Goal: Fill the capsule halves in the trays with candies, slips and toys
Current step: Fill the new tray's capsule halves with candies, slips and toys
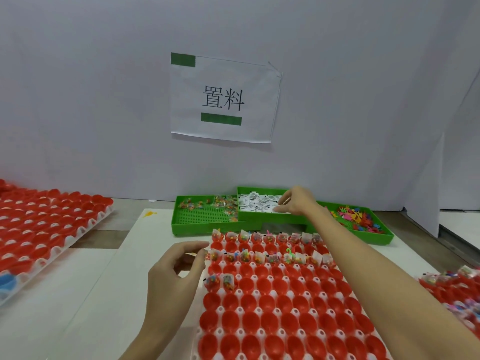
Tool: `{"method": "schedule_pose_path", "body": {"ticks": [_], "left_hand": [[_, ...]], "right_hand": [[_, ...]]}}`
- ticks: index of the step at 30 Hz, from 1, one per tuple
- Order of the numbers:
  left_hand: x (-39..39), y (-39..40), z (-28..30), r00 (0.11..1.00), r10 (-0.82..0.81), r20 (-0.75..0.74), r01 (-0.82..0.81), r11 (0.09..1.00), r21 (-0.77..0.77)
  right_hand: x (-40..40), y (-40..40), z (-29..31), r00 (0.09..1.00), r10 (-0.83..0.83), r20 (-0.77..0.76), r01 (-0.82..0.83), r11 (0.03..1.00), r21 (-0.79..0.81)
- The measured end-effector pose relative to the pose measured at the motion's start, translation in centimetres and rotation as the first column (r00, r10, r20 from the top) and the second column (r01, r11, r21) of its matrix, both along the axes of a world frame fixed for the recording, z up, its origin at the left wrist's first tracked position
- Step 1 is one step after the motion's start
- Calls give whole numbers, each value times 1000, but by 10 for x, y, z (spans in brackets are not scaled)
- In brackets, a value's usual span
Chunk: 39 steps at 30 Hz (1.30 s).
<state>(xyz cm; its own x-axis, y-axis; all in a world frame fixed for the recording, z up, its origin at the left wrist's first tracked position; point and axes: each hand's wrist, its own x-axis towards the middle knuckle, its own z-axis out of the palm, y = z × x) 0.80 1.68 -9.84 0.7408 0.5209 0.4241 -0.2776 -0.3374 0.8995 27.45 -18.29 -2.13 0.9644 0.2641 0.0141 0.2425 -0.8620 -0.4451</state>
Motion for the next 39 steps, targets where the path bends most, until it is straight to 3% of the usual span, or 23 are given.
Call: {"method": "schedule_pose_path", "body": {"ticks": [7, 16, 21, 25, 28, 31, 35, 39], "left_hand": [[-2, -1, 0, 999, -31, 23, 30, 999, 28], [-3, -2, 4, 998, -51, 26, 51, 998, 22], [-5, -1, 7, 997, -63, 40, 64, 998, -23], [-8, -3, 11, 996, -76, 47, 77, 997, -15], [-10, -6, 16, 991, -117, 71, 122, 990, -65], [-16, -12, 22, 978, -196, 71, 204, 972, -115], [-23, -19, 26, 934, -356, 40, 358, 932, -64], [-22, -25, 26, 915, -402, 41, 400, 915, 44]], "right_hand": [[12, 10, -7, 994, -73, -80, 71, 997, -25], [8, -3, -16, 997, -47, 54, 35, 978, 205], [-7, -12, -11, 989, -70, 130, 6, 900, 436], [-35, -18, -5, 994, -43, 104, -20, 842, 539], [-75, -22, -1, 998, 29, 59, -59, 782, 620], [-127, -24, 2, 975, 224, 6, -170, 723, 670], [-184, -20, -5, 951, 305, 45, -262, 723, 639], [-212, -16, -11, 911, 405, 72, -360, 701, 615]]}}
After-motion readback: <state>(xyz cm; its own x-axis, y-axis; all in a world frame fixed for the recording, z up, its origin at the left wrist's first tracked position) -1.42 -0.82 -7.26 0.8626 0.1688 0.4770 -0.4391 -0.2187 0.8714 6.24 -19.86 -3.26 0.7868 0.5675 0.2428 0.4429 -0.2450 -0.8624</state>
